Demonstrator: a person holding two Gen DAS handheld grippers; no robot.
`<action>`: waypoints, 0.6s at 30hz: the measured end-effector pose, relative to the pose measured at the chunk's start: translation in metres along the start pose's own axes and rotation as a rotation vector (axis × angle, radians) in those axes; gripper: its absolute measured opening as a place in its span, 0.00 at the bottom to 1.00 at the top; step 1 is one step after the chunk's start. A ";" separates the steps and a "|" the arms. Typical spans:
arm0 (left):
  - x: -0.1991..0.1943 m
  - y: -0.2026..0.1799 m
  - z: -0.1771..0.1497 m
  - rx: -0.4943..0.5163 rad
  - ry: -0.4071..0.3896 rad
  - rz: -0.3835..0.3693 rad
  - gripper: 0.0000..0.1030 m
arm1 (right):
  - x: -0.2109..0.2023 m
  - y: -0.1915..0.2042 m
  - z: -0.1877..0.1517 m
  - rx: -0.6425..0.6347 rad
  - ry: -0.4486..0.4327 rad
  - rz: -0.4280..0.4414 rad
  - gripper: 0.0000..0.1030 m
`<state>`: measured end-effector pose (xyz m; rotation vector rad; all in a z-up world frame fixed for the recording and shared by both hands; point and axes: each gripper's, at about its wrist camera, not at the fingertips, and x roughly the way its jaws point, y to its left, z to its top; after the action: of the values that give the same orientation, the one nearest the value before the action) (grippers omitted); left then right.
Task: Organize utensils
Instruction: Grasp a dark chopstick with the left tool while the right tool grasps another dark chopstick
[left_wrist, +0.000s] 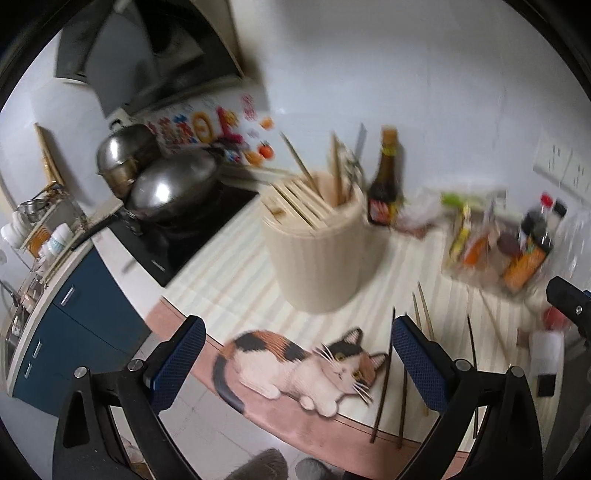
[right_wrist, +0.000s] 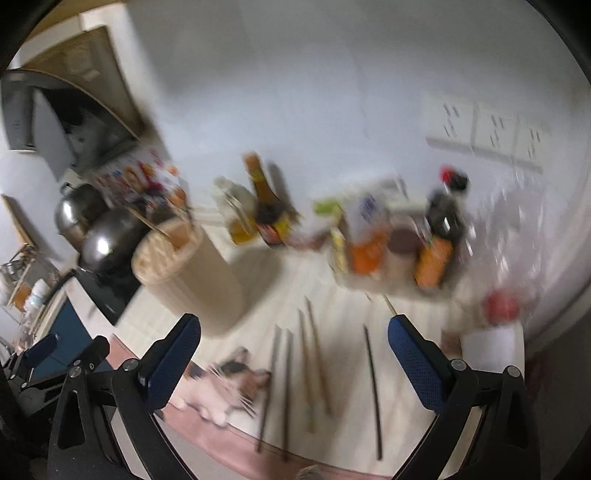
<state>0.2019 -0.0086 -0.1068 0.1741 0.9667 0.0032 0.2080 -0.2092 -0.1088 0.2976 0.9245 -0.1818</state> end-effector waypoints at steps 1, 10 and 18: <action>0.008 -0.007 -0.004 0.009 0.018 0.002 1.00 | 0.015 -0.013 -0.004 0.013 0.049 -0.022 0.72; 0.145 -0.067 -0.046 0.060 0.379 -0.057 0.97 | 0.140 -0.084 -0.041 0.008 0.389 -0.056 0.57; 0.213 -0.111 -0.059 0.160 0.507 -0.064 0.60 | 0.209 -0.109 -0.052 -0.023 0.550 -0.062 0.52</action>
<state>0.2666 -0.0921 -0.3303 0.2977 1.4792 -0.0927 0.2620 -0.3010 -0.3256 0.3037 1.4800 -0.1481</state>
